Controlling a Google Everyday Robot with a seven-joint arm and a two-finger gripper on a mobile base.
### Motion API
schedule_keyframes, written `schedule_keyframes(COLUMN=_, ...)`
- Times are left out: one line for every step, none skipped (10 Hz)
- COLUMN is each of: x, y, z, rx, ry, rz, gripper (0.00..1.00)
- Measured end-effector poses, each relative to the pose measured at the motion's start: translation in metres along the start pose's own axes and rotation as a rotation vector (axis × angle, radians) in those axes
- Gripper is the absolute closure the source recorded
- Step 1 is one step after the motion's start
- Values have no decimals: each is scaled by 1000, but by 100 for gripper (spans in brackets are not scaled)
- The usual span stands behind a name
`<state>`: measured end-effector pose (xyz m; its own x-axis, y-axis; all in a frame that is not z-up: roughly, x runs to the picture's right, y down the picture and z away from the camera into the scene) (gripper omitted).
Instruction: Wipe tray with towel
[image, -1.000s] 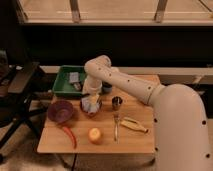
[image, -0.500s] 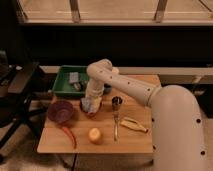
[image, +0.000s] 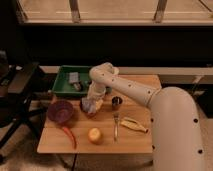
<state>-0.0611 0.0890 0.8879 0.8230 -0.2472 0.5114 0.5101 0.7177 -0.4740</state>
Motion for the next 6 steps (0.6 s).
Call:
schedule_keyframes(x=-1, y=0, z=2, rx=-2, ry=-2, rz=-3, gripper=35)
schedule_keyframes(x=-1, y=1, z=5, rx=-5, ry=-8, rz=-2, gripper=35)
schedule_keyframes(x=0, y=2, z=9, rx=-8, ry=-15, rz=1, gripper=35)
schedule_keyframes(x=-1, y=2, z=13, rx=-11, ry=-24, rz=3, gripper=35)
schedule_keyframes(x=-2, y=2, z=16, rx=-14, ry=-30, rz=3, gripper=35)
schedule_keyframes(x=-4, y=2, z=19, rx=-15, ry=-39, rz=2, gripper=40)
